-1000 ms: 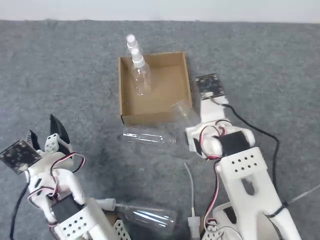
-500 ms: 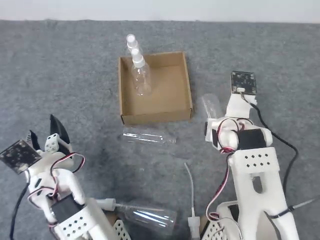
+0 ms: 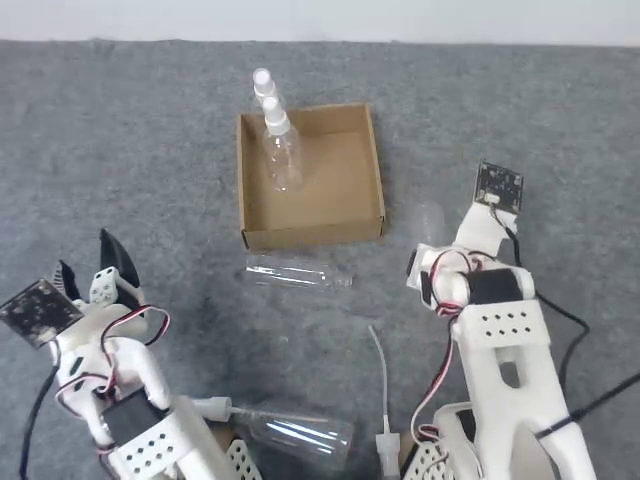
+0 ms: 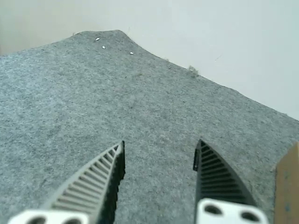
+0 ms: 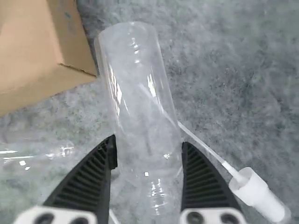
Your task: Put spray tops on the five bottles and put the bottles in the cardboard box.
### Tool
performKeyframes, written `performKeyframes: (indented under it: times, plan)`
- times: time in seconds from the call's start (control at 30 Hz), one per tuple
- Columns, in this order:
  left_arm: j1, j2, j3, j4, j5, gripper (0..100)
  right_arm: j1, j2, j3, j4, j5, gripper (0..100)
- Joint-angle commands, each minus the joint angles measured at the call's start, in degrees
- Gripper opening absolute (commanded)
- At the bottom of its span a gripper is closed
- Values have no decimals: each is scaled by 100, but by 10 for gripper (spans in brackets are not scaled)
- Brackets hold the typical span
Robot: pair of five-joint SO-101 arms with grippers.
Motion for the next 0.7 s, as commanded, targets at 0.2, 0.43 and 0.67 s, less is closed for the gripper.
performKeyframes:
  times: [0.2, 0.43, 0.67]
  plan:
    - [18, -123, -180, -185, 18, 228, 84, -286, 651, -1165, -88, 10]
    - [114, -123, -180, -185, 18, 228, 48, -277, 695, -1191, -712, 6]
    - [202, -123, -171, -176, 9, 228, -127, -224, 659, -1209, -1292, 9]
